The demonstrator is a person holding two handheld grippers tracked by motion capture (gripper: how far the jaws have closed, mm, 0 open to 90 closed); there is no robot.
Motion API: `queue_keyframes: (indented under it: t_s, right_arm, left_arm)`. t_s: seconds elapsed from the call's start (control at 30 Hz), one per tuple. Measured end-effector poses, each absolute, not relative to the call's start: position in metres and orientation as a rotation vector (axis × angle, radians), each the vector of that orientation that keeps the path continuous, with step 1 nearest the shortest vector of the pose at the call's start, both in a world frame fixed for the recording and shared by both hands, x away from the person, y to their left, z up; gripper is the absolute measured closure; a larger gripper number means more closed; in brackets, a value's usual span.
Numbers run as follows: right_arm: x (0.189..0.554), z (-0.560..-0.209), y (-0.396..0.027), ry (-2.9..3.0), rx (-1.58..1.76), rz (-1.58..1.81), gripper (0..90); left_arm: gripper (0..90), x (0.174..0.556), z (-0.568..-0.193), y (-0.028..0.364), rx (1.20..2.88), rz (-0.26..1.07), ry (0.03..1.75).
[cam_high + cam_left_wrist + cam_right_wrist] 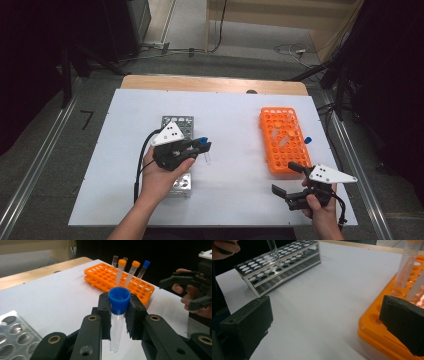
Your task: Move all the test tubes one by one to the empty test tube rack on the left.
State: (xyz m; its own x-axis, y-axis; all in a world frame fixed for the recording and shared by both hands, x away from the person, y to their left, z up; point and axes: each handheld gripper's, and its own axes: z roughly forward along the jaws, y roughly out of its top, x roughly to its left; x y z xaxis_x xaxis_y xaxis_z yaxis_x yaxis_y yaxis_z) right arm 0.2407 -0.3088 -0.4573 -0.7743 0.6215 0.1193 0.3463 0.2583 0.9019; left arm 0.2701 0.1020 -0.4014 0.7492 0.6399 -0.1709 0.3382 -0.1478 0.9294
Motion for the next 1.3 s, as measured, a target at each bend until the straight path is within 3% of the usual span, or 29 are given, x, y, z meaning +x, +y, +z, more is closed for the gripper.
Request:
queue_keyframes:
  t_s: [0.57,1.3]
  right_arm:
    - [0.250,-0.462,-0.349,2.188,0.982,1.507,0.0]
    - [0.252,-0.464,-0.357,2.163,1.022,1.513,0.0]
  left_arm:
    - [76.1,0.317,-0.388,0.128,1.718,0.433,0.864]
    - [76.2,0.369,-0.389,0.140,1.676,0.570,1.007]
